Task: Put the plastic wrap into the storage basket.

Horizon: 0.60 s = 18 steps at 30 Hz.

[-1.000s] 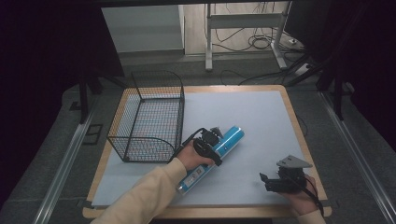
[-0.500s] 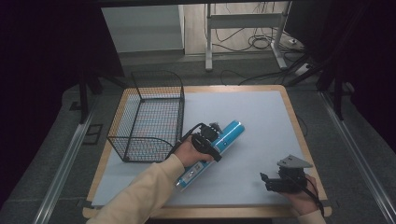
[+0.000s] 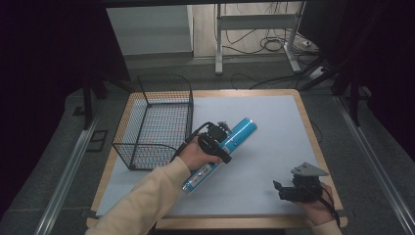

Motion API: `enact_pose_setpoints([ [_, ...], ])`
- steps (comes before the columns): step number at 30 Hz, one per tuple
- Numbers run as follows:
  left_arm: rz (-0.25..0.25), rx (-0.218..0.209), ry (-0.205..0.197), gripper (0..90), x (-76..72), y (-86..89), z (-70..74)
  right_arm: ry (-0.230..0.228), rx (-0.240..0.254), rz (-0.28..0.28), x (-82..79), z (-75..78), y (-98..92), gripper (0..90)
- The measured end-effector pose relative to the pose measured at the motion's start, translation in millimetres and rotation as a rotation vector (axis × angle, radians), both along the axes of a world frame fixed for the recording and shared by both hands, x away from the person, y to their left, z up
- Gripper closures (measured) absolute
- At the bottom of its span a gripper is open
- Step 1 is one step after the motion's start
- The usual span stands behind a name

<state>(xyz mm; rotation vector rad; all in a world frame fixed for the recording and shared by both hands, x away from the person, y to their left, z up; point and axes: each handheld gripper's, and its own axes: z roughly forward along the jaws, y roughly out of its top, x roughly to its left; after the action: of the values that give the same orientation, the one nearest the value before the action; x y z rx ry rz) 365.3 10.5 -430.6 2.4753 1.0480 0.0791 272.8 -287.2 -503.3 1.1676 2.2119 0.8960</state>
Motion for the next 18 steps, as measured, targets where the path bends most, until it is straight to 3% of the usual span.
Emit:
enact_pose_setpoints([
  [18, -0.004, -0.004, -0.018, 31.5, 8.0, -0.1, 15.3, -0.002, -0.001, 0.001, 0.3, 0.1, -0.1, 10.4],
])
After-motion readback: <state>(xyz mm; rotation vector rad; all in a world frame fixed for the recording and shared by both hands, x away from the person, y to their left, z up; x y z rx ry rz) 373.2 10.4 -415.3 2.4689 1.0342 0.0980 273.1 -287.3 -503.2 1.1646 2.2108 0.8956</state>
